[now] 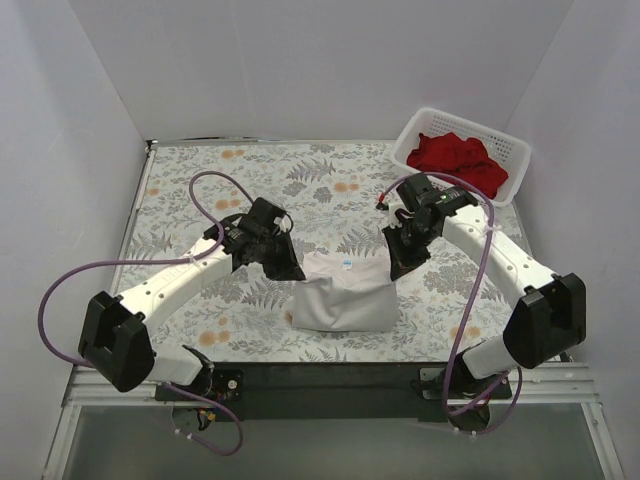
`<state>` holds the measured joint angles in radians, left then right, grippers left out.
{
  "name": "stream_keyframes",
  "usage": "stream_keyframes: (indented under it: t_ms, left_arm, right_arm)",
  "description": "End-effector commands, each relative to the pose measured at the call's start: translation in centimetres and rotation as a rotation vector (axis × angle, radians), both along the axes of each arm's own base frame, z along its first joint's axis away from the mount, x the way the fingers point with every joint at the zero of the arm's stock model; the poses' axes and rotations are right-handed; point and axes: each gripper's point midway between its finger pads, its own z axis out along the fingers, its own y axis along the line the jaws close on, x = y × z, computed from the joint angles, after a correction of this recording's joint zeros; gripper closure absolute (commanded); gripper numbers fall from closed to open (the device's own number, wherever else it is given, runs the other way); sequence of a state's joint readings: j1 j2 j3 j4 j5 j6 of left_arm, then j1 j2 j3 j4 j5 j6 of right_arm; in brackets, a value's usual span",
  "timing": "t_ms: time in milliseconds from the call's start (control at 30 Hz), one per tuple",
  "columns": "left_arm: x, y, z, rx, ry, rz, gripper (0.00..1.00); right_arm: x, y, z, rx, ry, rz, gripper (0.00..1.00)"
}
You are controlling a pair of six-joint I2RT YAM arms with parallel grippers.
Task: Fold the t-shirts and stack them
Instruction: Fold the tshirt
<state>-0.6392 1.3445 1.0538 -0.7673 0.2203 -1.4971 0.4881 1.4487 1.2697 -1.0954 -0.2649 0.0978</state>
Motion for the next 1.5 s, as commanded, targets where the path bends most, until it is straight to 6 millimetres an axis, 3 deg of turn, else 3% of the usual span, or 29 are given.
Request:
stream_keyframes:
  t_ms: [0,267,400,533,667,733,800,900,933,967,1000,1067,1100,1133,1233,1267,1300,1333,1367,1400,1467]
  left_arm:
    - [2.2,0.1,0.2,-0.019,-0.049,-0.002,1.0]
    - [7.0,0.8,-1.1,-0.004,-0.071,0.058,1.0]
    - [8.9,0.9,-2.9,0.004,-0.056,0.079,1.0]
    - [10.3,1.2,-6.1,0.044,-0.018,0.099,1.0]
    - [11.6,1.3,-7.5,0.06,-0.019,0.12,1.0]
    - [11.9,1.4,-8.0,0.068,-0.024,0.131,1.0]
    - [12.3,1.4,-7.9,0.07,-0.039,0.142,0.98]
    - [12.8,1.7,-6.8,0.068,-0.084,0.155,0.85]
    - [13.0,1.9,-6.3,0.077,-0.103,0.165,0.8]
    - [13.1,2.2,-5.8,0.079,-0.122,0.173,0.67]
    - [13.3,2.3,-4.2,0.068,-0.166,0.179,0.61]
    - [12.9,2.9,-3.4,0.068,-0.204,0.191,0.48]
    - [12.9,2.9,-2.5,0.051,-0.243,0.191,0.4]
    - [12.6,3.0,-0.6,0.021,-0.298,0.193,0.37]
    - [10.7,2.7,0.5,-0.043,-0.373,0.17,0.36]
    - [9.7,2.1,-0.2,-0.075,-0.371,0.137,0.37]
    - [9.1,1.7,-0.4,-0.096,-0.37,0.117,0.42]
    - [8.6,1.3,-0.5,-0.119,-0.367,0.104,0.45]
    - [8.3,0.3,-0.1,-0.169,-0.381,0.066,0.49]
    - [7.4,-0.1,-1.2,-0.176,-0.364,0.038,0.58]
    - [7.5,-1.4,-1.3,-0.22,-0.4,0.004,0.67]
  right_arm:
    - [2.8,0.0,0.3,0.046,-0.056,-0.006,0.99]
    - [6.7,-0.7,-2.3,0.065,-0.022,-0.073,0.99]
    - [7.9,-0.6,-4.2,0.049,-0.002,-0.079,0.99]
    - [9.5,-0.5,-6.2,0.026,-0.005,-0.099,0.99]
    - [10.8,-0.7,-7.5,-0.001,-0.037,-0.135,0.98]
    - [11.2,-0.8,-7.7,-0.01,-0.051,-0.163,0.92]
    - [11.9,-1.1,-7.5,-0.018,-0.096,-0.188,0.87]
    - [12.8,-1.0,-5.8,0.006,-0.179,-0.217,0.71]
    - [13.1,-1.0,-5.2,0.019,-0.207,-0.223,0.63]
    - [13.3,-0.7,-3.7,0.052,-0.257,-0.224,0.6]
    - [13.5,-0.6,-3.3,0.071,-0.293,-0.228,0.58]
    - [13.6,-0.7,-0.9,0.114,-0.386,-0.243,0.51]
    - [13.4,-0.7,-0.4,0.131,-0.41,-0.246,0.5]
    - [13.2,-0.6,0.7,0.175,-0.472,-0.247,0.48]
    - [11.6,0.7,1.5,0.323,-0.519,-0.229,0.45]
    - [10.8,1.8,1.9,0.412,-0.5,-0.211,0.44]
    - [10.2,2.5,2.0,0.467,-0.492,-0.199,0.43]
    - [8.2,3.3,0.9,0.536,-0.433,-0.16,0.43]
    - [8.5,3.9,1.5,0.593,-0.465,-0.136,0.43]
    - [8.0,4.2,1.0,0.618,-0.443,-0.129,0.44]
    - [7.6,4.6,0.1,0.673,-0.435,-0.099,0.44]
